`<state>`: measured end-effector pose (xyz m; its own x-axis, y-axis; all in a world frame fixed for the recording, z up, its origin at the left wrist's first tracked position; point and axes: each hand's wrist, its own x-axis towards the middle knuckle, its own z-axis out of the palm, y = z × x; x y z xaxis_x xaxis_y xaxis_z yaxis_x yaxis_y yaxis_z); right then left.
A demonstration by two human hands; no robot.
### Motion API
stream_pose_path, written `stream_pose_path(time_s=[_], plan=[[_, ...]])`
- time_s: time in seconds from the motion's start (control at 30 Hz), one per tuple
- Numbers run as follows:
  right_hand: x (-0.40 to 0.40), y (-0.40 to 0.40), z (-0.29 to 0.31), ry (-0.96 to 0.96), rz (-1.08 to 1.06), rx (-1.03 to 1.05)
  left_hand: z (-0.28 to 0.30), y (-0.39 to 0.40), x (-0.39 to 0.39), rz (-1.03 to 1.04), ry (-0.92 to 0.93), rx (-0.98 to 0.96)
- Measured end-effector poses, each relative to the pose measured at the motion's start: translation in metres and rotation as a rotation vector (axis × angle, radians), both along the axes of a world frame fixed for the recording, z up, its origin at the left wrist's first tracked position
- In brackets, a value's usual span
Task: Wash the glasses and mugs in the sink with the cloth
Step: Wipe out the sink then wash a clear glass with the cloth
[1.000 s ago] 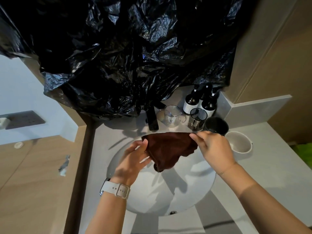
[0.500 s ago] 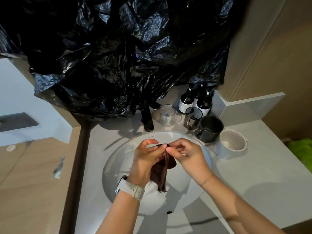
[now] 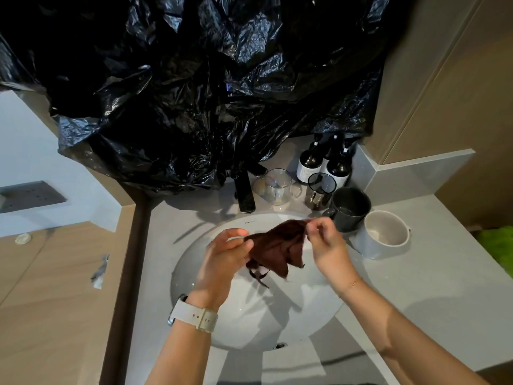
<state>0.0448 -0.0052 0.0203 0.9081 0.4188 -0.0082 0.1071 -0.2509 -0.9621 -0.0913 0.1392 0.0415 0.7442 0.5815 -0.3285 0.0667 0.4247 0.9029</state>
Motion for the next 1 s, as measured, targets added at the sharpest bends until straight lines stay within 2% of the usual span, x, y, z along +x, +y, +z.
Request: stream_pose_path(time_s=[0.03,0.1,0.2,0.27,0.37,0.5,0.6,0.63,0.67,0.73,0.8,0.87,0.93,1.0], plan=[[0.005,-0.003,0.002,0.154,-0.057,0.078,0.003,0.004,-0.001,0.013,-0.051,-0.063],[0.014,-0.008,0.005,0.58,-0.136,0.247,0.01,0.01,-0.002,0.038,-0.141,-0.138],[0.025,-0.018,0.007,1.19,-0.207,0.391,0.015,0.02,0.005,0.134,-0.153,-0.147],[0.027,-0.027,0.008,1.423,-0.23,0.434,0.016,0.026,0.011,0.187,-0.16,-0.205],[0.016,-0.04,0.017,1.541,-0.147,0.518,0.016,0.031,0.02,0.089,-0.169,-0.142],[0.016,-0.053,0.008,1.514,-0.102,0.688,0.002,0.02,0.036,0.061,-0.179,-0.011],[0.019,-0.058,0.013,1.511,0.104,0.84,-0.021,0.008,0.041,-0.003,-0.118,-0.039],[0.02,-0.056,0.017,1.497,0.157,0.854,-0.03,0.004,0.043,-0.008,-0.066,-0.057],[0.021,-0.052,0.022,1.452,0.181,0.784,-0.037,0.0,0.046,-0.022,-0.018,-0.065],[0.028,-0.043,0.022,1.191,0.14,0.509,-0.049,-0.009,0.055,-0.087,0.051,-0.051],[0.036,-0.038,0.021,0.724,0.067,0.024,-0.059,-0.016,0.067,-0.166,0.14,-0.006],[0.051,-0.034,0.023,0.314,0.155,-0.392,-0.069,-0.017,0.083,-0.227,0.316,0.109],[0.067,-0.025,0.033,0.104,0.276,-0.671,-0.076,-0.012,0.101,-0.239,0.472,0.243],[0.081,-0.012,0.042,0.081,0.361,-0.872,-0.084,-0.004,0.118,-0.151,0.426,0.316]])
